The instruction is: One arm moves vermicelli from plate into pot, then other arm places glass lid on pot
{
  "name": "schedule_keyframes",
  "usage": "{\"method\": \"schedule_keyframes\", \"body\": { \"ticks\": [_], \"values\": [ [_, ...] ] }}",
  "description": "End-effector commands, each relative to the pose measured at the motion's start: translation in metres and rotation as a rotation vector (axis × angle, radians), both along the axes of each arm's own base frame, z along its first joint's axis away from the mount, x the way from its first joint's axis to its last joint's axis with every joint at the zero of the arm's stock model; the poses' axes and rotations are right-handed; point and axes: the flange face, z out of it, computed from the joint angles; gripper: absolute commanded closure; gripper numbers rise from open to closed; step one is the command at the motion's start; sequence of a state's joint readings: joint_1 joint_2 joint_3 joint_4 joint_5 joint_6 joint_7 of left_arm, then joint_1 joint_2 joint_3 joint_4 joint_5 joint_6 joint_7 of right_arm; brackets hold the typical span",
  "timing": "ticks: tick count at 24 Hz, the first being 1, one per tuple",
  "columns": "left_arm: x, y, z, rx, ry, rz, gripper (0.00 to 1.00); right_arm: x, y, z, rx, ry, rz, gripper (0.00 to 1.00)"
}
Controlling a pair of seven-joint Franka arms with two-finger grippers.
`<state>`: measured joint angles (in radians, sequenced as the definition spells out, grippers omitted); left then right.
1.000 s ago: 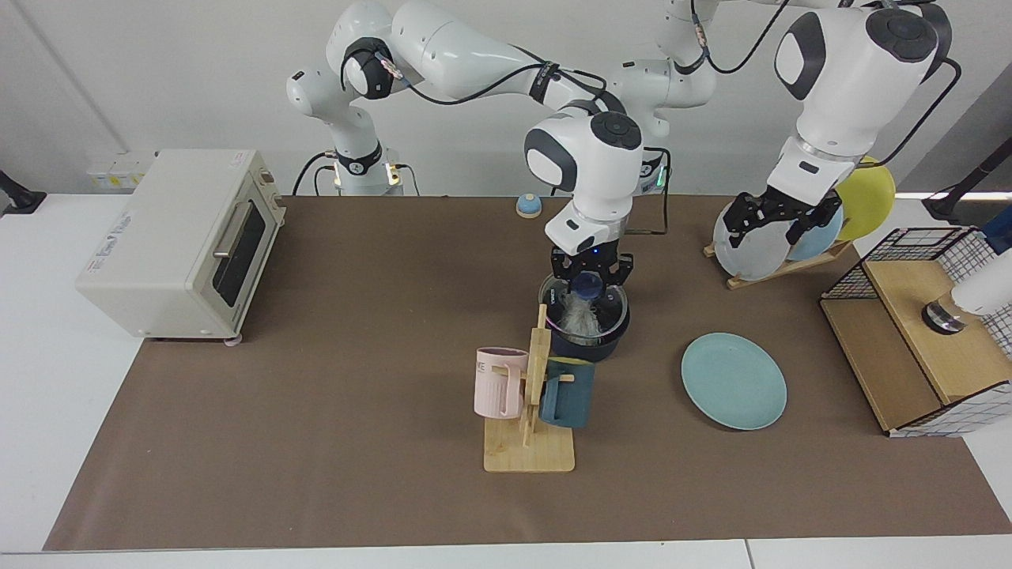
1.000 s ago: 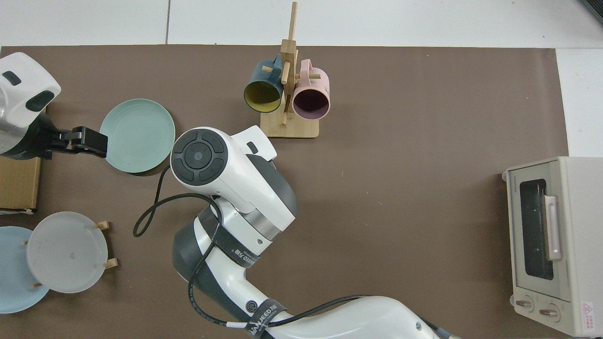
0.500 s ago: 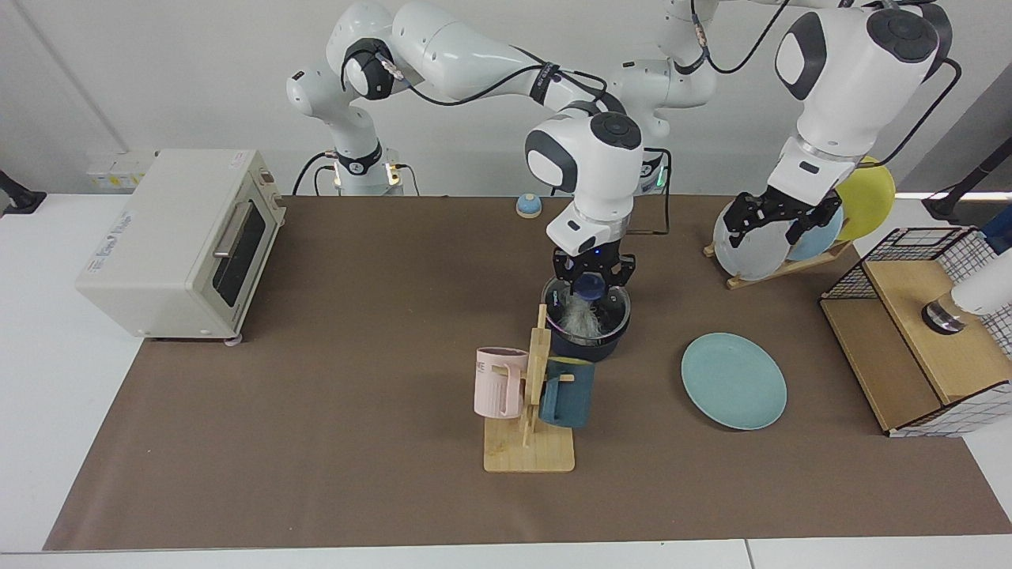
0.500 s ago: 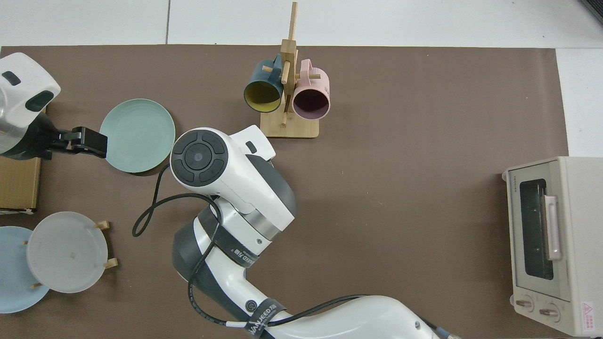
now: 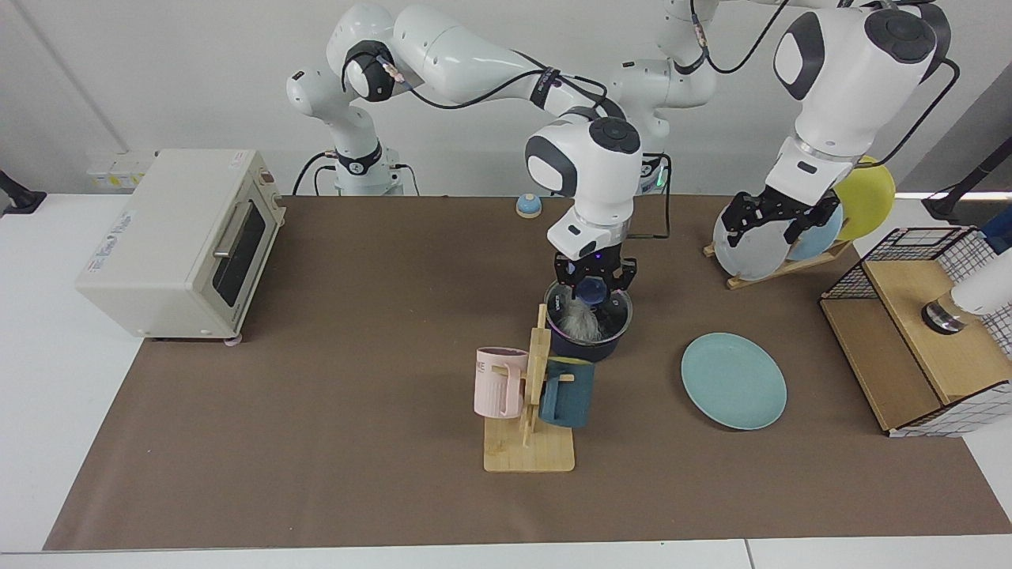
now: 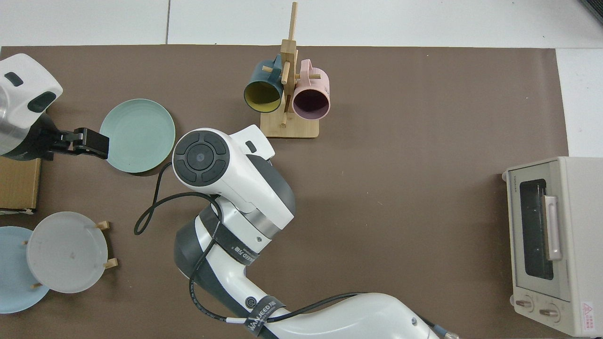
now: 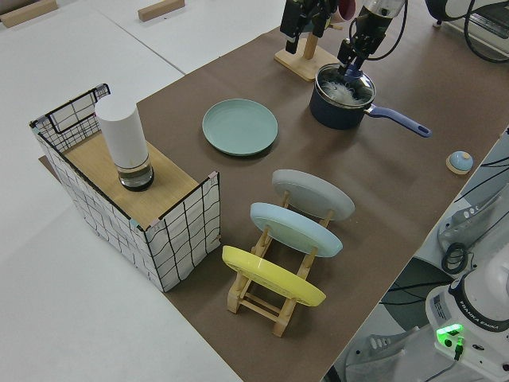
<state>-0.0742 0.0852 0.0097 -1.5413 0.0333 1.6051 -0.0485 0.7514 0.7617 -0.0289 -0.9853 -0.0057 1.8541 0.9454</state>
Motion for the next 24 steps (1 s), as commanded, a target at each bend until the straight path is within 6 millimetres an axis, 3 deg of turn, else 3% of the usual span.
{"method": "schedule_keyframes", "body": {
  "ticks": [1, 14, 15, 18, 21, 24],
  "values": [
    [-0.0047, -0.0053, 0.0031, -0.011, 0.011, -0.001, 0.0, 0.0038, -0.0023, 0.0023, 0.031, 0.001, 0.014, 1.0],
    [-0.0044, -0.0053, 0.004, -0.011, 0.008, -0.004, 0.0, 0.0013, -0.0033, -0.0024, 0.02, 0.01, 0.017, 1.0],
    [-0.0044, -0.0053, 0.004, -0.011, 0.008, -0.004, 0.0, 0.0014, -0.0034, -0.0024, 0.019, 0.009, 0.019, 0.91],
    [-0.0044, -0.0053, 0.004, -0.011, 0.008, -0.004, 0.0, 0.0011, -0.0033, -0.0025, 0.02, 0.012, 0.026, 0.25],
    [-0.0044, -0.0044, 0.004, -0.011, 0.008, -0.003, 0.0, 0.0006, -0.0038, 0.0007, 0.021, 0.011, 0.024, 0.09],
    [-0.0044, -0.0044, 0.004, -0.011, 0.008, -0.004, 0.0, 0.0013, -0.0043, 0.0009, 0.02, 0.008, 0.02, 0.09]
  ]
}}
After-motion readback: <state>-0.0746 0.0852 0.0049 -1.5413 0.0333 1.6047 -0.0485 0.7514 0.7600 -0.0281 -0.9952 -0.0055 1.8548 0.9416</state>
